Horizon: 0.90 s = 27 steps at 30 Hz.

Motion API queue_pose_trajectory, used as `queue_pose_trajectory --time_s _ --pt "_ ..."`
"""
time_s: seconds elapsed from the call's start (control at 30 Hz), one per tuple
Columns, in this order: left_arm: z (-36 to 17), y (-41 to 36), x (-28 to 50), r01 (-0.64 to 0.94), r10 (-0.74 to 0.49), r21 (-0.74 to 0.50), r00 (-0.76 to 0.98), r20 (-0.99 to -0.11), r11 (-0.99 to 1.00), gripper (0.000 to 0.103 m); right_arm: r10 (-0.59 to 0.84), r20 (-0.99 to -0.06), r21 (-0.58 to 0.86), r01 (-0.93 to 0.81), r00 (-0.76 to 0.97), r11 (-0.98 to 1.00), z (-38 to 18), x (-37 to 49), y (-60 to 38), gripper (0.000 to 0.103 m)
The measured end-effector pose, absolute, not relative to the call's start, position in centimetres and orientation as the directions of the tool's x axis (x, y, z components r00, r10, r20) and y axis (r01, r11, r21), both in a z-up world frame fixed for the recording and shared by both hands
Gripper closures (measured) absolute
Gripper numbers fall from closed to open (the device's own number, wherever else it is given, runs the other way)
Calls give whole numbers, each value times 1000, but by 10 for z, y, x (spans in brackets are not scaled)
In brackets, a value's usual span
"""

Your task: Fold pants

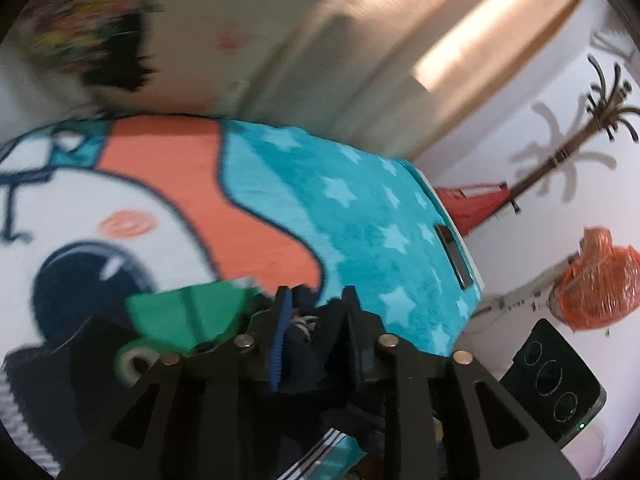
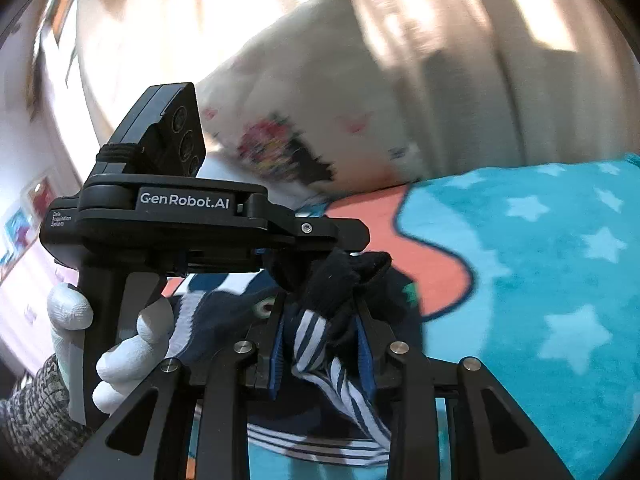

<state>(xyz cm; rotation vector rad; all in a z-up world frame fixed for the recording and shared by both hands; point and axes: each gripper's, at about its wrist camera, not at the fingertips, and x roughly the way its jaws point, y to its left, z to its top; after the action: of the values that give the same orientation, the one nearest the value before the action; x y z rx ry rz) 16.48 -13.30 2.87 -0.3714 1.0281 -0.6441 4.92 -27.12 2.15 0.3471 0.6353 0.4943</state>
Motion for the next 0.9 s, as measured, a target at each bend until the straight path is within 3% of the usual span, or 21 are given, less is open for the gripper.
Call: queue_pose_trajectory --time_s 0.07,0.13,0.17,0.27,0.4,0.57,0.67,0.7,0.73,0.9 --pt "26 -118 157 294 -642 -572 376 -668 766 70 566 -483 445 -369 669 816 19 53 -256 61" --pt "29 -98 147 272 -631 -573 412 -657 773 67 608 -498 455 -410 619 790 13 56 -239 43" --pt "32 -88 139 264 -623 -570 438 -648 778 62 620 -506 456 -424 600 783 10 58 -233 41" --pt "42 -57 116 225 -576 -552 528 -624 803 48 643 -543 437 -472 540 765 1 57 -209 40" --pt "46 -29 90 139 -467 -494 609 -641 858 48 660 -561 408 -526 500 746 7 53 -193 38" --pt "47 -6 60 47 -351 -436 673 -651 899 47 660 -487 428 -503 571 751 43 47 -229 38" --pt "46 -1 50 21 -299 -397 694 -655 917 47 586 -520 424 -408 622 809 49 63 -248 48" --pt "45 -2 48 17 -285 -383 699 -656 923 47 578 -535 433 -388 616 814 46 70 -250 63" --pt "45 -3 46 14 -272 -370 703 -657 929 47 578 -550 449 -371 602 813 42 77 -250 70" --pt "44 -3 35 3 -246 -344 706 -664 939 46 610 -617 515 -331 498 791 4 119 -224 70"
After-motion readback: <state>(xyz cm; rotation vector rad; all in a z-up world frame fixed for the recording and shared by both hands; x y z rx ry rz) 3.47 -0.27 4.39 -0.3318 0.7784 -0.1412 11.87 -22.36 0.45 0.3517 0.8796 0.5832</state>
